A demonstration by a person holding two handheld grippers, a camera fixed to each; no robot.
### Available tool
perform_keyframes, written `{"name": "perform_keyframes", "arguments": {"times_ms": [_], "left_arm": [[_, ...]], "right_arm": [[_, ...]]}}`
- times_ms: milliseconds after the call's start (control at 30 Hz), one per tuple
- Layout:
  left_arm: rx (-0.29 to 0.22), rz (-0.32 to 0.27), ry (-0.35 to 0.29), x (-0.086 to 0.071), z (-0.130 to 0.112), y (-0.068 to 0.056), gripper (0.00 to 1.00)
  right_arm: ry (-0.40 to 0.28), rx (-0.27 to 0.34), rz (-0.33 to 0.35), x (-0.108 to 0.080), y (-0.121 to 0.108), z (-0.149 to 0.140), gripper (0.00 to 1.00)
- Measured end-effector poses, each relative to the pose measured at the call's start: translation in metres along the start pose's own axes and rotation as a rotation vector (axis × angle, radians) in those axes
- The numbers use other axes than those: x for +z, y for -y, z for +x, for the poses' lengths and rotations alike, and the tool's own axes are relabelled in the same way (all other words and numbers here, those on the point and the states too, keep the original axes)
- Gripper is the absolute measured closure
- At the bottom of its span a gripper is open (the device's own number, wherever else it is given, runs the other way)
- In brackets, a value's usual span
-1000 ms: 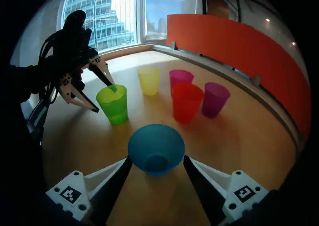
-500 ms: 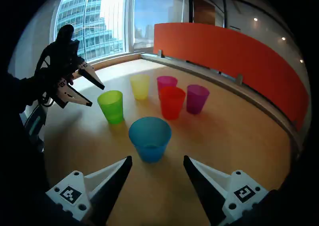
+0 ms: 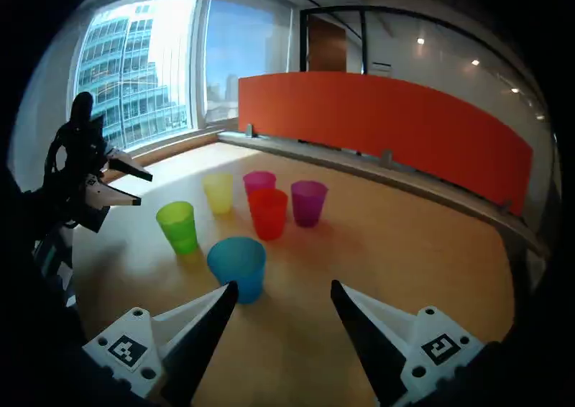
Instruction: Pour water
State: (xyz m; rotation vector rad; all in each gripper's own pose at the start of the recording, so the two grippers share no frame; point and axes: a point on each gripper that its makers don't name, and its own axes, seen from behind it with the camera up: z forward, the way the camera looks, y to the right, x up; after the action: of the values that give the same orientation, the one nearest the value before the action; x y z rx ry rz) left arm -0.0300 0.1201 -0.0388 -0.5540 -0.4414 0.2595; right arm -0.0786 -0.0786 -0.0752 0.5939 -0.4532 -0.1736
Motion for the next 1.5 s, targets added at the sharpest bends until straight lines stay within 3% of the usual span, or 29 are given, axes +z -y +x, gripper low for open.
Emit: {"name": "perform_keyframes", "arguments": {"times_ms": [433, 767, 967, 1167, 1500], "left_arm": [[-0.117, 0.203, -0.187, -0.024, 0.035, 0.038, 0.02], [-0.162, 0.309, -0.266, -0.034, 0.044, 0.051, 0.01], [-0.231, 0.354, -0.326, -0.041, 0.052, 0.058, 0.01], [-0.284, 0.413, -0.352, -0.045, 0.045, 0.068, 0.01], [-0.234, 0.476, -0.412, -0.054, 0.058, 0.073, 0.01]], "right_arm": [[-0.144, 0.084, -0.180, -0.012, -0.029, 0.027, 0.00], [-0.222, 0.110, -0.338, -0.013, -0.049, 0.036, 0.00], [-0.292, 0.117, -0.431, -0.019, -0.061, 0.051, 0.00], [-0.347, 0.121, -0.510, -0.022, -0.068, 0.055, 0.00], [-0.396, 0.139, -0.564, -0.024, -0.062, 0.056, 0.00]]}}
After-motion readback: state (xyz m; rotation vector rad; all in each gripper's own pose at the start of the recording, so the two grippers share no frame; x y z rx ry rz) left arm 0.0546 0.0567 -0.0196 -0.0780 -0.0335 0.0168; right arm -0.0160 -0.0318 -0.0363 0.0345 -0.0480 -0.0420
